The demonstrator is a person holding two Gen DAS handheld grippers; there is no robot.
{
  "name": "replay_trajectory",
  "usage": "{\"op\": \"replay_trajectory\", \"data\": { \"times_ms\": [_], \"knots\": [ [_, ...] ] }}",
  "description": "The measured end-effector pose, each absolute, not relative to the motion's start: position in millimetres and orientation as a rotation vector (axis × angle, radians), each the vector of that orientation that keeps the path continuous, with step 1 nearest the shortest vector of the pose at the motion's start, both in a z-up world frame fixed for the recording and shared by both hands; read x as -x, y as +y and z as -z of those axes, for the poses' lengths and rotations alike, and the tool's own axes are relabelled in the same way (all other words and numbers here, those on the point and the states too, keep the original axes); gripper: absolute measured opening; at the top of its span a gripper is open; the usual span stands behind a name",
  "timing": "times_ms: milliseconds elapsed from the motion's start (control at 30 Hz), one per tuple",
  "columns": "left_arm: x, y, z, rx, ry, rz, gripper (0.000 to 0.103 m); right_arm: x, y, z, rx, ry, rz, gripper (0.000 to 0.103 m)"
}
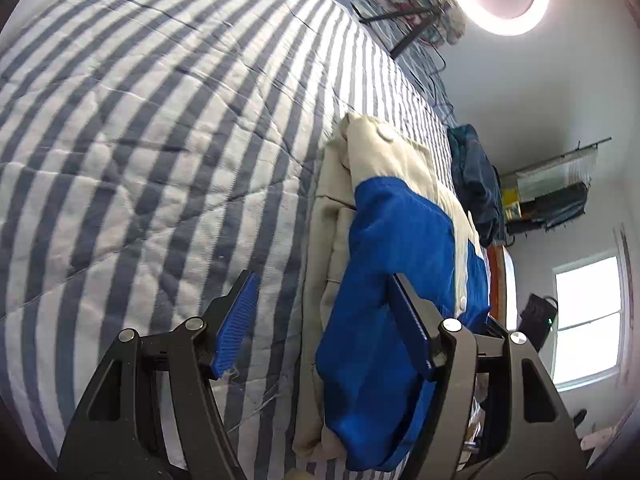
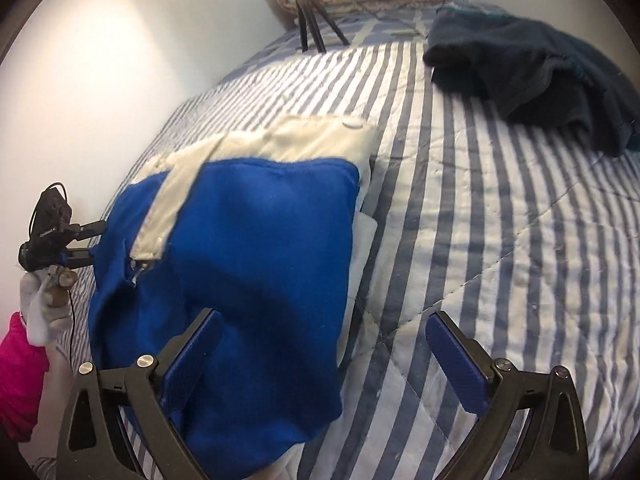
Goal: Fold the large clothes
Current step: 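Slide both tools under the folded jacket bundle and grip it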
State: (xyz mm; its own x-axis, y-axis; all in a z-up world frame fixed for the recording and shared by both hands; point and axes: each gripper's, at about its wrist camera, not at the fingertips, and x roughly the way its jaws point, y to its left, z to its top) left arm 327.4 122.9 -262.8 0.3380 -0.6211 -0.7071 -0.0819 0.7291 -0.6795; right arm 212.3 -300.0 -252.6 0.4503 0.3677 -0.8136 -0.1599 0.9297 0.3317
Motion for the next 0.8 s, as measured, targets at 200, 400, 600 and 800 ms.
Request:
{"op": "replay_trajectory", "data": {
  "times_ms": [200, 400, 600, 800],
  "knots": [
    [-338, 98, 261, 0.609, 1.237, 0.420, 0.069, -224, -302, 265, -0.292, 1.064, -0.380, 0.103],
    [-343, 61, 263, 0.500, 1.260, 0.442, 0.069, -225, -296, 263, -0.282, 1.066, -0.404, 0.102],
    [-343, 47, 260, 0.417, 1.253, 0.436, 0.069, -232, -291, 265, -0.317, 1.057, -0.450, 0.091],
    [-348, 28, 260, 0.342, 1.243, 0.429, 0.067, -240, -274, 266, -0.336, 1.042, -0.465, 0.091]
  ]
}}
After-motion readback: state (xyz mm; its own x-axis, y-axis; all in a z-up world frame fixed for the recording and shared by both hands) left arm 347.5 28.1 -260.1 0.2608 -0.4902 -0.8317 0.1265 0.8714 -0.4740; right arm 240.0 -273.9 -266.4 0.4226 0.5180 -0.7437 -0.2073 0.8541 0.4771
